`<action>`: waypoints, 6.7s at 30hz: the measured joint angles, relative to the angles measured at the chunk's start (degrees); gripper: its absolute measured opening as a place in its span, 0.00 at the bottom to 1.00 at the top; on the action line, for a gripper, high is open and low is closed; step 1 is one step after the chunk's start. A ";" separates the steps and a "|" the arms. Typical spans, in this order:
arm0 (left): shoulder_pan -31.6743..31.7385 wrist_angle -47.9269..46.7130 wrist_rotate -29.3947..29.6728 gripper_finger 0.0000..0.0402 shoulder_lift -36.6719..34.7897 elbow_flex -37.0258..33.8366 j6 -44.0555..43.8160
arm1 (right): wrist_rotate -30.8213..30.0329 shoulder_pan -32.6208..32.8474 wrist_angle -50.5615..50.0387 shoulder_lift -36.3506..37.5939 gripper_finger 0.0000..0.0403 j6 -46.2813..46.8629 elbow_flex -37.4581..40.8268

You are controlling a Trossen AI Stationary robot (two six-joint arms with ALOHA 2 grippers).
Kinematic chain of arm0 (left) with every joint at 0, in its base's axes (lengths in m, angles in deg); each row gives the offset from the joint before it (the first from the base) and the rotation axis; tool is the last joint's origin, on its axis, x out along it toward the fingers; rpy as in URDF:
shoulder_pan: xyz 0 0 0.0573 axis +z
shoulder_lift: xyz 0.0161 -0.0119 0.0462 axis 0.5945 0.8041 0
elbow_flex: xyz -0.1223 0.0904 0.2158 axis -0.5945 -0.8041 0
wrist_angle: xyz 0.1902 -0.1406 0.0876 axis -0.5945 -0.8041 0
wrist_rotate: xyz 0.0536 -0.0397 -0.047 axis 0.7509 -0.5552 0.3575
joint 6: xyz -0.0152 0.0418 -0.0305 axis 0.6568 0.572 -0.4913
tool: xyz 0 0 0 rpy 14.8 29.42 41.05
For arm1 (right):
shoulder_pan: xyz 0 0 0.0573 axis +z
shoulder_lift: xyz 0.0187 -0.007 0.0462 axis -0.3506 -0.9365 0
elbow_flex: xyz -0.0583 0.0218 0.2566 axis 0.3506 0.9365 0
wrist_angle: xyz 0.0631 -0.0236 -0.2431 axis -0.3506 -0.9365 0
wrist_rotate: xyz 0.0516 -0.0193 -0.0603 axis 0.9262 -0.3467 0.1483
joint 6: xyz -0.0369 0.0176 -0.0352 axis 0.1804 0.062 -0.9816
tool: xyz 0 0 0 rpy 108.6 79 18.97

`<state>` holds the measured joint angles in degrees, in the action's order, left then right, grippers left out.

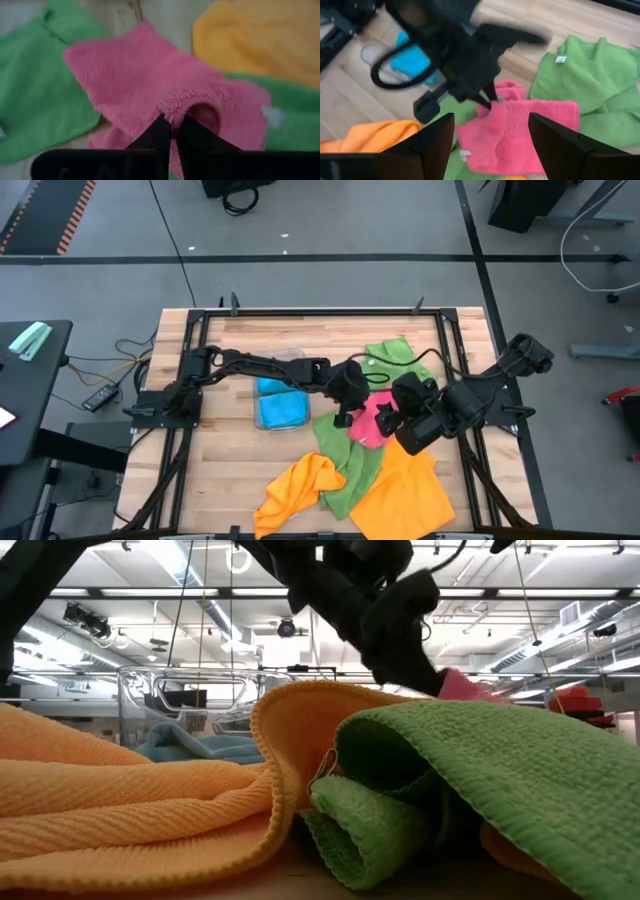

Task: Fold microfiber towels
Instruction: Fold the top pink towel

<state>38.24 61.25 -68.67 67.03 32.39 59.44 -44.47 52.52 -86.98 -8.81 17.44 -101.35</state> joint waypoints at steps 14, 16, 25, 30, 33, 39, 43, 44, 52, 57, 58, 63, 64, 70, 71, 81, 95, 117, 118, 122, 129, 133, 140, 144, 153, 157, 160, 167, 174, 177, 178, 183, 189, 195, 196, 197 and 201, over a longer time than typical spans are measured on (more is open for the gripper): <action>-0.05 -1.46 2.93 0.06 2.50 -0.03 1.81 | -4.18 -1.52 0.80 5.45 0.65 -5.29 0.00; -0.11 -1.95 3.89 0.08 2.56 -0.03 1.20 | -4.27 -1.52 1.47 5.83 0.65 -6.24 0.00; -0.35 -1.75 7.84 0.18 2.56 -0.03 1.15 | -4.52 -1.50 5.90 5.89 0.65 -12.05 0.00; -0.66 -1.71 7.83 0.35 2.56 -0.03 -2.14 | -4.52 -1.11 5.81 5.89 0.65 -12.10 0.02; -0.70 -3.04 7.55 0.44 2.25 0.11 -4.47 | -4.49 -1.10 5.43 6.06 0.65 -12.33 0.07; -0.29 -14.83 7.62 0.54 2.03 6.09 -6.37 | -4.47 -1.06 4.30 8.47 0.65 -14.02 0.09; -0.33 -19.49 7.58 0.54 1.94 9.54 -6.51 | -1.81 -1.11 3.73 10.18 0.65 -16.64 0.07; -0.40 -20.51 7.58 0.53 1.94 10.40 -6.74 | -0.39 -1.11 3.48 10.51 0.65 -17.62 0.07; -0.38 -27.70 7.42 0.44 1.94 15.70 -9.43 | 10.47 -1.11 3.32 12.23 0.65 -26.60 0.07; -1.32 -34.40 1.10 0.41 1.92 17.37 -11.65 | 15.87 -0.85 0.71 15.16 0.65 -28.63 0.07; -1.68 -35.76 -0.96 0.41 1.92 17.37 -12.91 | 15.77 -0.57 0.15 15.93 0.65 -28.67 0.07; -4.71 -39.52 -6.37 0.40 2.65 17.48 -18.70 | 10.59 0.61 0.11 18.76 0.65 -30.65 0.07; -5.56 -39.49 -6.33 0.41 2.99 17.45 -19.65 | 9.31 0.93 0.11 19.03 0.65 -31.08 0.07; -9.43 -35.65 -4.62 0.45 6.59 17.44 -19.85 | 5.02 2.97 0.63 18.59 0.65 -32.95 0.02; -9.82 -35.67 -2.59 0.46 7.11 17.44 -18.33 | 4.82 3.26 0.69 18.38 0.65 -33.15 0.02; -16.08 -33.75 23.34 0.52 7.77 17.37 2.93 | 3.10 5.76 0.57 17.40 0.65 -31.18 0.04; -18.96 -27.58 35.19 0.49 9.42 17.37 11.40 | -0.63 8.80 1.02 17.36 0.65 -26.82 0.04; -18.76 -22.62 33.15 0.46 11.74 17.37 17.55 | -2.22 8.80 2.23 17.36 0.65 -25.64 0.07; -18.78 -21.62 33.81 0.45 12.01 17.37 17.82 | -2.22 8.80 2.22 17.36 0.65 -25.62 0.07; -18.79 -21.26 37.58 0.42 12.09 17.37 19.69 | -2.22 8.80 2.23 17.36 0.65 -25.57 0.07; -18.65 -21.42 37.72 0.33 12.09 17.37 19.82 | -2.55 8.78 2.23 17.36 0.65 -25.57 0.07; -18.67 -21.38 37.61 0.24 12.09 17.37 19.80 | -2.57 8.80 2.23 17.36 0.65 -25.65 0.07; -18.69 -21.70 34.42 0.06 11.10 17.37 19.18 | -2.61 8.80 2.23 17.36 0.65 -25.75 0.07; -18.76 -20.05 33.21 0.03 10.29 17.40 17.64 | -2.64 8.80 2.23 17.36 0.65 -25.75 0.07; -18.87 -17.00 33.10 0.12 10.34 17.42 17.68 | -2.66 8.80 2.23 17.36 0.65 -25.66 0.07; -18.93 -18.13 33.08 0.10 10.34 17.42 17.64 | -2.66 8.80 2.23 17.36 0.65 -25.64 0.07; -18.98 -18.86 33.08 0.10 10.34 17.42 17.28 | -2.74 8.80 2.24 17.36 0.65 -25.62 0.07; -18.98 -23.25 33.04 0.22 10.36 17.42 12.17 | -2.98 8.80 2.24 17.36 0.65 -25.60 0.07; -18.73 -25.04 33.28 0.43 10.36 17.42 10.32 | -3.47 8.77 2.25 17.36 0.65 -25.60 0.07; -18.69 -26.13 34.16 0.48 10.36 17.42 12.21 | -3.47 8.77 2.27 17.36 0.65 -25.55 0.07; -18.69 -26.48 34.22 0.48 10.36 17.42 13.03 | -3.47 8.78 2.27 17.36 0.65 -25.55 0.07; -18.53 -27.43 34.92 0.46 10.38 17.42 13.18 | -3.62 8.77 2.29 17.36 0.65 -25.55 0.07; -18.32 -27.55 35.25 0.37 10.38 17.42 13.23 | -4.50 8.77 2.29 17.36 0.65 -25.55 0.07; -18.39 -27.50 35.20 0.23 10.38 17.42 13.29 | -4.49 8.77 2.27 17.36 0.65 -25.58 0.07; -18.38 -27.51 35.22 0.21 10.38 17.42 13.29 | -4.49 8.77 2.27 17.36 0.65 -25.63 0.07; -18.34 -27.51 35.22 0.19 10.38 17.42 13.33 | -4.49 8.77 2.27 17.36 0.65 -25.73 0.07; -18.32 -27.52 35.22 0.10 10.38 17.42 14.01 | -4.49 8.77 2.26 17.36 0.65 -25.75 0.07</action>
<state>19.92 33.73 -33.44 77.41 49.80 73.45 -48.97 61.30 -84.72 8.56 -8.31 -101.29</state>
